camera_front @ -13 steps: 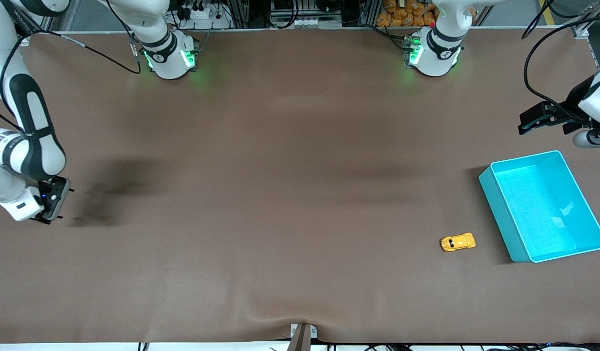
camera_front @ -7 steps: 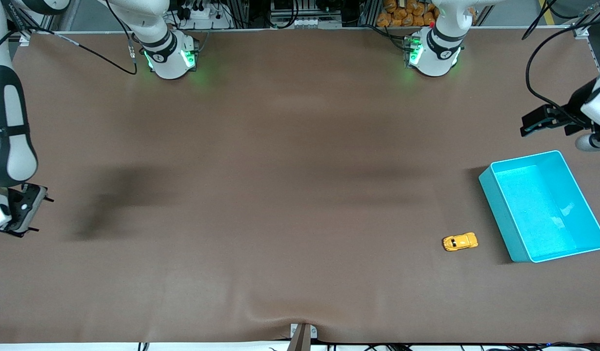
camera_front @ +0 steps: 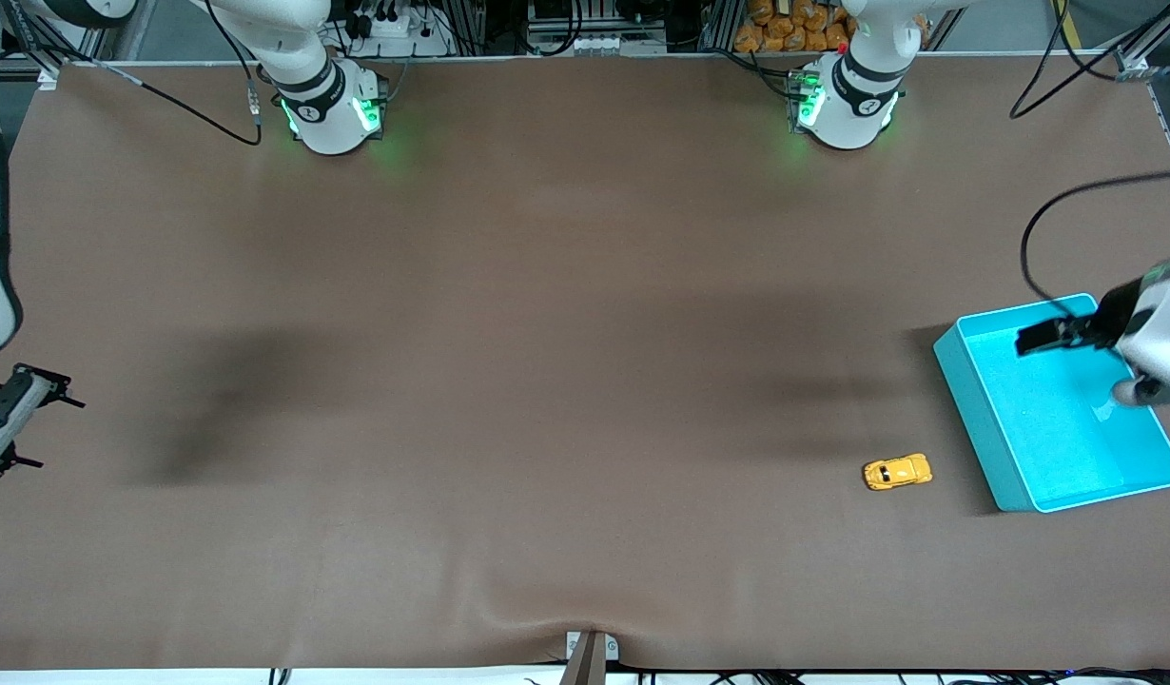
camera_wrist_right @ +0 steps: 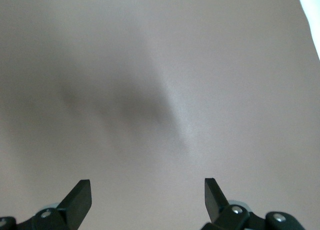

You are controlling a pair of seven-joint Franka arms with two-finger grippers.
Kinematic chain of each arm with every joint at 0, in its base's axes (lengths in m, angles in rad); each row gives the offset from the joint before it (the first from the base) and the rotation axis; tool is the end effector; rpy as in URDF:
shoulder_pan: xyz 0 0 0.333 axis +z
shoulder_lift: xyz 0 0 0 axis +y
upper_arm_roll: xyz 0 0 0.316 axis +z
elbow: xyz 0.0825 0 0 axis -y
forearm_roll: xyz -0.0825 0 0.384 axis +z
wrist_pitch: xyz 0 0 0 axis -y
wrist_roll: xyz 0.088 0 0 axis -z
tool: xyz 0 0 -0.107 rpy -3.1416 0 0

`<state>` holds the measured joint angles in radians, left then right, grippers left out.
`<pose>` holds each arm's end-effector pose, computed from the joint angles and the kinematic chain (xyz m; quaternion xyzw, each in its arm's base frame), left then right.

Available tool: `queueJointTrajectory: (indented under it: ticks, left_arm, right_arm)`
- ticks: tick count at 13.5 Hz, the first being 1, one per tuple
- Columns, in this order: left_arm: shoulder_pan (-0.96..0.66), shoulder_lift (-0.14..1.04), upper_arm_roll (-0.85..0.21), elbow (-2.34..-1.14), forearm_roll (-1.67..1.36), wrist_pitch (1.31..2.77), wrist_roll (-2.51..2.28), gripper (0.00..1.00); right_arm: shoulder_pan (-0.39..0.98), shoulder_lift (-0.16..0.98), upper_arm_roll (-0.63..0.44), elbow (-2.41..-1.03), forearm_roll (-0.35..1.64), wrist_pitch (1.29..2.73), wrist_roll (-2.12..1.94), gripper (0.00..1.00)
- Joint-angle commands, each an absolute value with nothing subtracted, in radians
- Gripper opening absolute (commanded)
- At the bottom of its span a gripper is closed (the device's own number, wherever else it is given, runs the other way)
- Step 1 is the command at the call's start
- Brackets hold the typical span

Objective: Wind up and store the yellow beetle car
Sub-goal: 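Reach the left gripper toward the car beside the cyan bin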

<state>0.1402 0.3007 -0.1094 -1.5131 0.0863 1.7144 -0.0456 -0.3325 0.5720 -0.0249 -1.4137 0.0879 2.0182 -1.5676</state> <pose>0.6409 0.0358 0.4839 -0.9980 -0.0315 0.0485 0.0264 0.6743 -0.2427 0.3709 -0.8310 -0.5550 -0.0366 0.0056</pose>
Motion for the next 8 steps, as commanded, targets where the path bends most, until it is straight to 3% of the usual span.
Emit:
queueJointTrajectory:
  ticks: [1,8]
  left_arm:
    - [0.13,0.394,-0.117,-1.451,0.135,1.727,-0.103,1.0]
    - [0.068,0.537,-0.126,-1.451,0.132,1.879,-0.461,1.0]
  right_arm:
    - [-0.328,0.565,-0.015,-1.336,0.11,1.866,-1.459,1.0]
    - [-0.244,0.45,-0.017,-1.312,0.092,1.645,-1.103,1.0]
